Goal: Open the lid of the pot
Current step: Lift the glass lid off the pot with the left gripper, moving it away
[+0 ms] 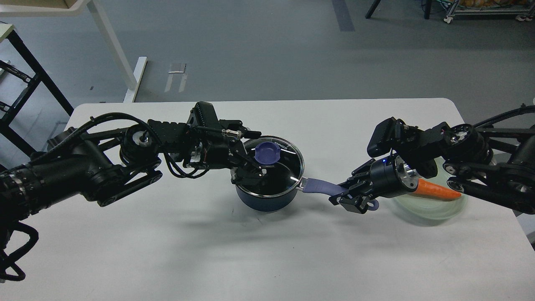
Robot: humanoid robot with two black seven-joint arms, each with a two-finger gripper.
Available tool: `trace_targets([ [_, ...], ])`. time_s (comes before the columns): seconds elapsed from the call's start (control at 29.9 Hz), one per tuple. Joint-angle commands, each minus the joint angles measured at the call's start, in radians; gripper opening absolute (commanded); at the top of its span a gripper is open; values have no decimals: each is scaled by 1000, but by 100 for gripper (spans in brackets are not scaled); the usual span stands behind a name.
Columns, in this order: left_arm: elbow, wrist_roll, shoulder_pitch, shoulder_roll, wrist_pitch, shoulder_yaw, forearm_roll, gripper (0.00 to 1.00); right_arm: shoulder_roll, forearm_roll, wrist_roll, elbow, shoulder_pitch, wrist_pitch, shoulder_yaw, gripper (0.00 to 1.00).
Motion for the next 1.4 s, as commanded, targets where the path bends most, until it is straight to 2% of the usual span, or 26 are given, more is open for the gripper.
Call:
trace_targets([
  [0.0,0,0,5,0,13,15,0,97,-1,0,0,0,0,0,1,37],
  [0.07,0,0,7,0,16,17,0,95,-1,0,0,-1,1,0,1,37],
  [0.27,3,0,7,-5,36,17,-2,78,0,0,0,0,0,0,1,37],
  [0.4,14,0,7,-6,39,17,0,61,-1,0,0,-1,0,0,1,37],
  [0.54,14,0,7,-6,72,17,0,36,-1,0,0,1,0,0,1,37],
  [0.57,14,0,7,-6,79,17,0,34,-1,0,0,1,0,0,1,37],
  [0.9,-27,0,-1,35,90,9,1,31,-3,0,0,-1,0,0,2,37],
  [1.0,-73,0,-10,125,113,6,-6,31,-4,0,0,0,0,0,2,37],
  [1.17,-164,0,-5,311,236,14,-61,32,-6,0,0,-1,0,0,4,37],
  [1.3,-215,0,12,473,243,17,-66,32,-4,0,0,-1,0,0,5,37],
  [1.37,-218,0,57,532,251,18,-66,32,-1,0,0,-1,0,0,5,37],
])
